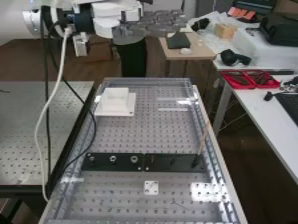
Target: Grab the paper clip and place it in the clear container
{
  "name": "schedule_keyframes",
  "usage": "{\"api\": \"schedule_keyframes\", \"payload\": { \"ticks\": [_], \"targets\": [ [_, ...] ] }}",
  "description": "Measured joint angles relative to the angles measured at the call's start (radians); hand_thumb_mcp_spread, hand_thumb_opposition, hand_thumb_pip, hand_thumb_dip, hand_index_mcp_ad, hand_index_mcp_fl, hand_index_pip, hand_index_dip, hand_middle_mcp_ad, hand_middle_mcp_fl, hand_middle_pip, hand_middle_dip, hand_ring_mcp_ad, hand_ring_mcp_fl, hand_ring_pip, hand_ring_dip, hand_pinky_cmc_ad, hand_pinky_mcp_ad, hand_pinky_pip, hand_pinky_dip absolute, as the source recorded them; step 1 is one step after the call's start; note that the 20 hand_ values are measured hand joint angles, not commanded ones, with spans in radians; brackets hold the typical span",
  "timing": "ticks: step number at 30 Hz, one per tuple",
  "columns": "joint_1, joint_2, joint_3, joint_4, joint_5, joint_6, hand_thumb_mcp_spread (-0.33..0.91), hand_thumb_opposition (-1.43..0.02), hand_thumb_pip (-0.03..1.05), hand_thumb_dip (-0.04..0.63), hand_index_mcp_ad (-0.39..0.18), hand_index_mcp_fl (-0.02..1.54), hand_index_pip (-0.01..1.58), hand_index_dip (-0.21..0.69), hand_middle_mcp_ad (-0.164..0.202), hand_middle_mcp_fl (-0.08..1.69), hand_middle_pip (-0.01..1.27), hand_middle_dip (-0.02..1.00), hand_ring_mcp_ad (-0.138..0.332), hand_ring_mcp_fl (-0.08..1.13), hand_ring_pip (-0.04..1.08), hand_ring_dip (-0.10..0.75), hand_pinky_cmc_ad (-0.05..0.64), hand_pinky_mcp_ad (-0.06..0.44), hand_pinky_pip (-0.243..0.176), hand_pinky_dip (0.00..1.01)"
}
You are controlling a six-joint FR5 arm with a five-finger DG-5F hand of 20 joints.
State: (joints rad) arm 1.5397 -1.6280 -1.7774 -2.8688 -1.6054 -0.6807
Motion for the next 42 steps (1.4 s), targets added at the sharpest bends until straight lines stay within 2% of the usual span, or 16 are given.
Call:
{"api": "schedule_keyframes", "payload": {
  "ticks": [1,3,4,5,7,8,10,12,13,18,25,28,31,34,38,42],
  "targets": [
    [-0.001,-0.002,-0.002,0.001,0.001,-0.001,-0.01,0.00,0.02,0.000,0.024,0.00,0.01,0.016,0.065,0.02,0.02,0.04,0.052,0.01,0.01,0.019,0.049,0.033,-0.010,0.02],
    [-0.009,-0.015,-0.012,0.007,0.007,-0.007,0.10,-0.11,0.28,0.049,0.023,0.01,0.02,0.016,0.044,0.16,0.03,0.06,0.054,0.01,0.01,0.023,0.051,0.040,-0.010,0.05],
    [-0.013,-0.019,-0.015,0.008,0.008,-0.009,0.20,-0.18,0.43,0.073,0.024,0.01,0.02,0.016,0.028,0.23,0.05,0.08,0.052,0.01,0.01,0.024,0.051,0.049,-0.010,0.08],
    [-0.017,-0.024,-0.018,0.011,0.010,-0.012,0.29,-0.27,0.50,0.101,0.009,0.00,0.02,0.016,0.026,0.30,0.07,0.11,0.051,0.01,0.02,0.028,0.063,0.063,-0.010,0.11],
    [-0.028,-0.036,-0.024,0.016,0.013,-0.018,0.33,-0.39,0.49,0.140,-0.012,0.01,0.04,0.000,0.016,0.36,0.09,0.17,0.054,0.02,0.04,0.059,0.096,0.096,-0.010,0.17],
    [-0.034,-0.043,-0.028,0.022,0.014,-0.022,0.35,-0.48,0.49,0.162,-0.024,0.00,0.05,0.003,0.016,0.38,0.09,0.21,0.052,0.04,0.06,0.075,0.134,0.126,-0.010,0.20],
    [-0.042,-0.050,-0.033,0.030,0.016,-0.028,0.38,-0.56,0.55,0.190,-0.038,0.02,0.07,-0.010,0.016,0.42,0.09,0.26,0.054,0.05,0.07,0.087,0.168,0.152,-0.010,0.24],
    [-0.052,-0.063,-0.039,0.040,0.019,-0.038,0.40,-0.62,0.59,0.206,-0.040,0.02,0.07,-0.030,0.016,0.48,0.10,0.30,0.052,0.07,0.07,0.103,0.213,0.178,-0.010,0.26],
    [-0.056,-0.068,-0.041,0.044,0.020,-0.040,0.40,-0.64,0.60,0.206,-0.038,0.02,0.08,-0.026,0.019,0.49,0.10,0.32,0.051,0.07,0.07,0.119,0.213,0.199,-0.012,0.27],
    [-0.086,-0.105,-0.056,0.073,0.021,-0.058,0.40,-0.74,0.62,0.225,-0.040,0.04,0.08,-0.061,0.019,0.53,0.10,0.40,0.049,0.11,0.09,0.150,0.267,0.232,-0.010,0.28],
    [-0.120,-0.152,-0.065,0.115,0.017,-0.081,0.42,-0.77,0.65,0.243,-0.040,0.04,0.10,-0.086,0.016,0.56,0.12,0.44,0.063,0.15,0.09,0.173,0.284,0.232,-0.010,0.28],
    [-0.134,-0.180,-0.064,0.130,0.016,-0.093,0.42,-0.78,0.72,0.253,-0.040,0.04,0.10,-0.103,0.016,0.56,0.12,0.46,0.063,0.16,0.09,0.178,0.284,0.232,-0.010,0.27],
    [-0.146,-0.205,-0.058,0.140,0.015,-0.103,0.43,-0.79,0.72,0.267,-0.042,0.06,0.10,-0.117,0.016,0.56,0.13,0.48,0.063,0.20,0.09,0.204,0.284,0.229,-0.010,0.25],
    [-0.160,-0.235,-0.048,0.149,0.011,-0.111,0.45,-0.81,0.73,0.284,-0.049,0.08,0.10,-0.133,0.016,0.56,0.20,0.49,0.063,0.24,0.08,0.227,0.284,0.232,-0.010,0.24],
    [-0.180,-0.274,-0.032,0.161,-0.001,-0.113,0.46,-0.81,0.73,0.286,-0.056,0.11,0.10,-0.143,0.019,0.56,0.32,0.51,0.059,0.30,0.11,0.304,0.284,0.232,-0.010,0.20],
    [-0.206,-0.308,-0.012,0.167,-0.026,-0.107,0.49,-0.80,0.73,0.286,-0.059,0.14,0.10,-0.140,0.016,0.55,0.41,0.53,0.063,0.33,0.10,0.339,0.284,0.232,0.000,0.21]
  ]
}}
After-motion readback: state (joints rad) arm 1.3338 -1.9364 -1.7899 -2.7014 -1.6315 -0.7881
